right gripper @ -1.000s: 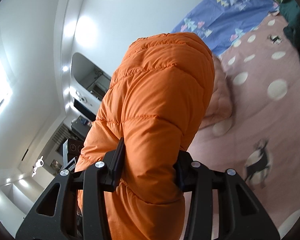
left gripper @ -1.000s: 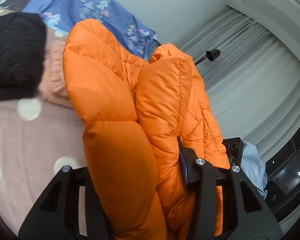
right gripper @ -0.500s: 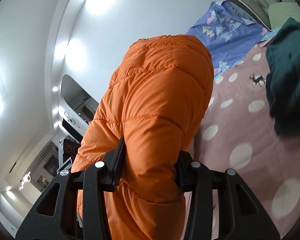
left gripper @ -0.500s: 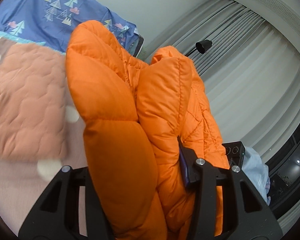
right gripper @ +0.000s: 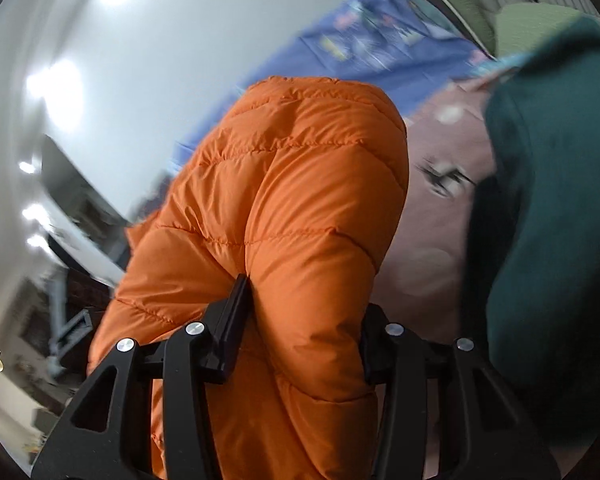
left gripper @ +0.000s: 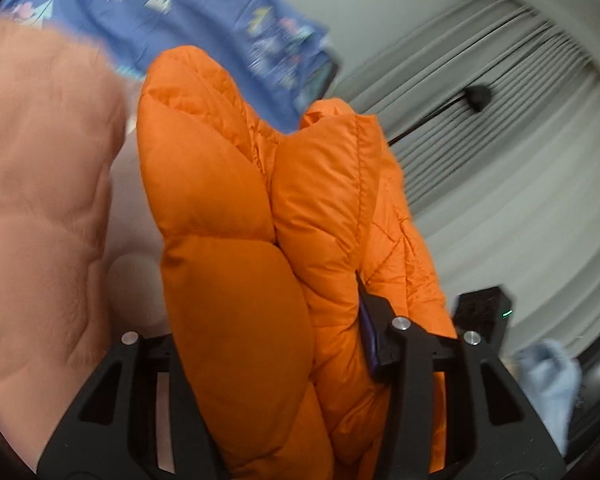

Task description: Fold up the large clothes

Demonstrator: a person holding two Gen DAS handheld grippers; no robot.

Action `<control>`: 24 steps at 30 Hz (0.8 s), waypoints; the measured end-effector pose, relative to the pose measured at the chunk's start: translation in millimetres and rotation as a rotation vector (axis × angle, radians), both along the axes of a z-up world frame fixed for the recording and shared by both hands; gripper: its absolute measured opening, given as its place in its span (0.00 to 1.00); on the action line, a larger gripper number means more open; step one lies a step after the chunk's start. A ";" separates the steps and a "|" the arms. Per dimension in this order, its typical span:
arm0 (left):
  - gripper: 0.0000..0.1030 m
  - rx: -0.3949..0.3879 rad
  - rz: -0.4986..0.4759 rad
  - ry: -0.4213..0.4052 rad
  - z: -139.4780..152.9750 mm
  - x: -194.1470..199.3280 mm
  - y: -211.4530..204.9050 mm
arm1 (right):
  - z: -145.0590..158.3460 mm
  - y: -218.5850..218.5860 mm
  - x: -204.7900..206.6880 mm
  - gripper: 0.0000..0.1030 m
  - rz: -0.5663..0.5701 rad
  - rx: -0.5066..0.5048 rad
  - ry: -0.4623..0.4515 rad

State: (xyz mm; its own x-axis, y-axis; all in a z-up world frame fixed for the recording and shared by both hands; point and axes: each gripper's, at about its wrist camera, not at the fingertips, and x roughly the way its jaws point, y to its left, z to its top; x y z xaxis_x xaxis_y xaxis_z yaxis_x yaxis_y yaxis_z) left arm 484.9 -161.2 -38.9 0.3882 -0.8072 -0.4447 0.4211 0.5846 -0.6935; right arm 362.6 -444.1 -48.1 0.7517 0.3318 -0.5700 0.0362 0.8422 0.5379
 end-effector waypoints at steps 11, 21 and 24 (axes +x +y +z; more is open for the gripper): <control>0.57 0.327 0.074 -0.110 -17.8 -5.8 -34.6 | -1.9 10.6 0.9 0.56 -0.029 -0.215 0.075; 0.92 0.212 0.164 -0.210 34.9 -27.0 19.4 | 39.2 11.9 -33.7 0.54 -0.166 -0.335 0.079; 0.91 0.174 0.170 -0.205 34.1 -27.5 30.5 | 45.1 4.9 -40.4 0.53 -0.201 -0.315 0.041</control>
State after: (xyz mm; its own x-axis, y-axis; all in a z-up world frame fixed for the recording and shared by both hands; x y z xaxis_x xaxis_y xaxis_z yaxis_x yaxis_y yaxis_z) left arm 457.4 -130.7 -4.8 0.6069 -0.6418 -0.4688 0.4277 0.7609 -0.4880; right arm 322.2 -439.2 -3.0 0.7586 -0.0167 -0.6514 0.2335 0.9402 0.2478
